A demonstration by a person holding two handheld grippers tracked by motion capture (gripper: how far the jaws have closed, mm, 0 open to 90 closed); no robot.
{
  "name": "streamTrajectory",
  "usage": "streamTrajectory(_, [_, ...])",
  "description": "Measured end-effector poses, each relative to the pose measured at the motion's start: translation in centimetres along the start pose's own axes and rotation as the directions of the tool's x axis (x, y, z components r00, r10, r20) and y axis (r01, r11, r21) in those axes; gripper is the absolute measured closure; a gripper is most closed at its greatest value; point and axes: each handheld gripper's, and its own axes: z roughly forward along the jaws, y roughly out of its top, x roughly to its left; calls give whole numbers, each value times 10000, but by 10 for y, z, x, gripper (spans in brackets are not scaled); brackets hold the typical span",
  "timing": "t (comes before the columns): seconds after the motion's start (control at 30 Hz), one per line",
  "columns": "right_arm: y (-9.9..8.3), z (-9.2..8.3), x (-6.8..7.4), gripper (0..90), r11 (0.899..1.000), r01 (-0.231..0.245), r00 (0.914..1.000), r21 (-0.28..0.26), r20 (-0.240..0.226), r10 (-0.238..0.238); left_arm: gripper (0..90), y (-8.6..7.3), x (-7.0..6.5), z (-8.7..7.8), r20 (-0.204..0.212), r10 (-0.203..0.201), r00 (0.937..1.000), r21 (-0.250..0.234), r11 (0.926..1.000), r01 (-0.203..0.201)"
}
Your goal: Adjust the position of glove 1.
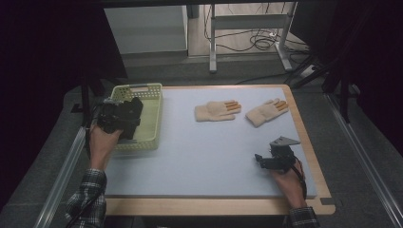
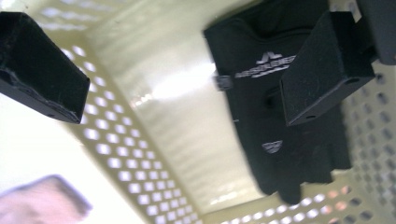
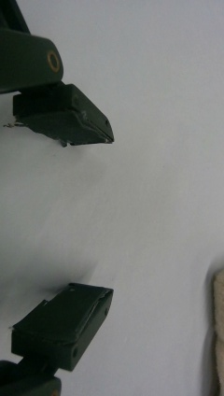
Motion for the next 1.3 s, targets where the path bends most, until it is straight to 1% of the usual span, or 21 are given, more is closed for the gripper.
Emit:
streamTrajectory(0.1, [0, 0, 0, 206, 10000, 20, 10000, -10, 5, -20, 21, -3, -14, -7, 447, 286, 9986, -262, 9993, -275])
streamTrajectory(0.2, [0, 0, 0, 205, 10000, 16, 10000, -6, 6, -16, 21, -8, -29, -11, 912, 544, 9943, -514, 9974, -498])
streamTrajectory(0.33, [0, 0, 0, 205, 10000, 36, 10000, -4, 21, -36, 22, -15, -51, -17, 1585, 923, 9830, -855, 9932, -794])
streamTrajectory(0.4, [0, 0, 0, 204, 10000, 20, 10000, -5, 15, -20, 22, -18, -62, -18, 1767, 1238, 9765, -944, 9896, -1083])
streamTrajectory(0.43, [0, 0, 0, 204, 10000, 29, 10000, -1, 21, -29, 22, -20, -69, -20, 1824, 1324, 9743, -1005, 9882, -1154])
streamTrajectory(0.5, [0, 0, 0, 204, 10000, 48, 10000, -7, 33, -48, 23, -24, -80, -21, 2072, 1567, 9657, -1147, 9842, -1351])
streamTrajectory(0.57, [0, 0, 0, 204, 10000, 45, 10000, -7, 31, -45, 24, -29, -94, -21, 2216, 1828, 9579, -1273, 9793, -1575])
streamTrajectory(0.6, [0, 0, 0, 204, 10000, 47, 10000, -7, 32, -47, 24, -33, -103, -20, 2379, 2000, 9505, -1331, 9761, -1720])
streamTrajectory(0.63, [0, 0, 0, 204, 10000, 47, 10000, -7, 32, -47, 25, -33, -103, -20, 2379, 2000, 9505, -1331, 9761, -1720])
streamTrajectory(0.67, [0, 0, 0, 204, 10000, 44, 10000, -7, 33, -44, 25, -35, -107, -20, 2458, 2063, 9471, -1357, 9748, -1771])
streamTrajectory(0.73, [0, 0, 0, 204, 10000, 46, 10000, -9, 33, -46, 25, -41, -120, -18, 2681, 2271, 9362, -1444, 9703, -1940])
streamTrajectory(0.77, [0, 0, 0, 204, 10000, 38, 10000, -5, 31, -38, 27, -44, -124, -17, 2751, 2365, 9319, -1465, 9683, -2025])
streamTrajectory(0.8, [0, 0, 0, 204, 10000, 23, 10000, -7, 21, -23, 28, -47, -130, -16, 2814, 2491, 9267, -1495, 9653, -2141])
streamTrajectory(0.83, [0, 0, 0, 204, 10000, 31, 10000, -4, 24, -31, 28, -50, -136, -14, 2844, 2590, 9230, -1521, 9628, -2233])
streamTrajectory(0.87, [0, 0, 0, 204, 10000, 35, 10000, -5, 25, -35, 28, -54, -141, -12, 2903, 2718, 9175, -1519, 9597, -2363])
streamTrajectory(0.97, [0, 0, 0, 204, 10000, 17, 10000, -6, 17, -17, 27, -65, -156, -2, 2897, 3038, 9076, -1459, 9512, -2718])
streamTrajectory(1.0, [0, 0, 0, 204, 10000, 20, 10000, -7, 18, -20, 26, -69, -159, 2, 2875, 3113, 9058, -1371, 9494, -2827])
streamTrajectory(1.03, [0, 0, 0, 204, 10000, 19, 10000, -6, 15, -19, 26, -72, -161, 6, 2856, 3139, 9055, -1297, 9488, -2880])
streamTrajectory(1.13, [0, 0, 0, 204, 10000, 14, 10000, -6, 10, -14, 23, -81, -164, 19, 2939, 3047, 9060, -1041, 9524, -2865])
streamTrajectory(1.27, [0, 0, 0, 204, 10000, -3, 10000, 2, 5, 3, 21, -93, -162, 34, 2713, 2904, 9177, -680, 9568, -2827])
streamTrajectory(1.3, [0, 0, 0, 204, 10000, -2, 10000, 7, 2, 2, 21, -95, -162, 38, 2599, 2925, 9203, -521, 9559, -2891])
